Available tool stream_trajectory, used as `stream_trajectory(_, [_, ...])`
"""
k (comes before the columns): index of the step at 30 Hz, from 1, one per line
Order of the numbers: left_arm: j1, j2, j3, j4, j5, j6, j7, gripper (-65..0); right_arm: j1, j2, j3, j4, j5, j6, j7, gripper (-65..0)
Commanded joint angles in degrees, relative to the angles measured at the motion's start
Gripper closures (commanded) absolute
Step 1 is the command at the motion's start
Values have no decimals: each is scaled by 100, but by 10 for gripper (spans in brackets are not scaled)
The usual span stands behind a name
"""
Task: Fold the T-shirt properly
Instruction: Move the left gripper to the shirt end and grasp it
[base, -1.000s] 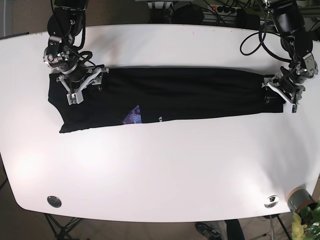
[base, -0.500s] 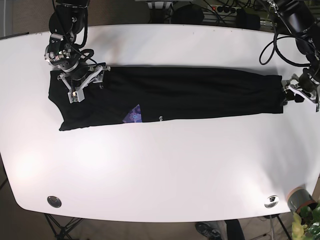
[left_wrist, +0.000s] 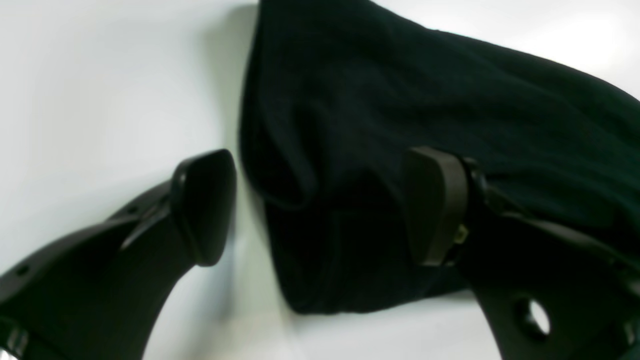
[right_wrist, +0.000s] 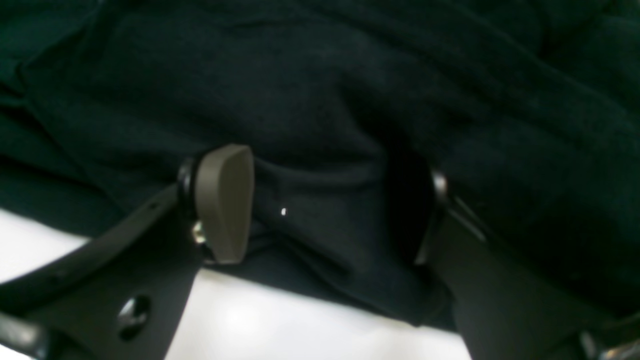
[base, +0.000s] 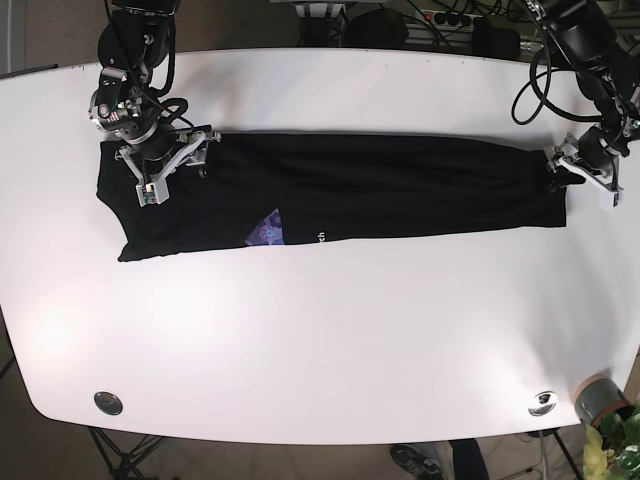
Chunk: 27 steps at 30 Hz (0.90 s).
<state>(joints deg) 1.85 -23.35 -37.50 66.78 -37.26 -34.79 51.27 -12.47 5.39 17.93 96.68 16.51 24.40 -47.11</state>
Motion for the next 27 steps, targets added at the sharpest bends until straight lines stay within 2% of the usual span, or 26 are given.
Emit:
stream_trajectory(1, [-180,-113,123,-151,-68,-34,-32,-492,-23,28,4,41,-64,-18,-155,-414])
stream_trajectory(10, [-409,-122,158,-608,-68,-34,-23,-471,-23,28,31,41,-64,-10,-146,-414])
stream_trajectory(12, [-409,-122,167,-608,-68,-34,-23,-419,-23,28,31,41,-64,-10,-146,-414])
stream_trajectory(14, [-409,-131,273,-608,-42,-34,-23,-338,-23,28,31,41,-64,-10,-146,-414])
stream_trajectory(18, [-418,-157,615,-608,-42,-34,-41,-140,-23,28,31,41,-64,-10,-137,-414])
stream_trajectory(20, [-418,-157,607,-608,-42,-34,-50,-1,-23,19,31,41,-64,-10,-137,-414])
stream_trajectory(24, [-444,-166,607,-503,-59,-34,-85,0,-23,19,22,41,-64,-10,-137,-414])
stream_trajectory(27, [-435,-157,589,34,-42,-16,-155,0,-23,-42,22,50,-64,-10,-137,-414])
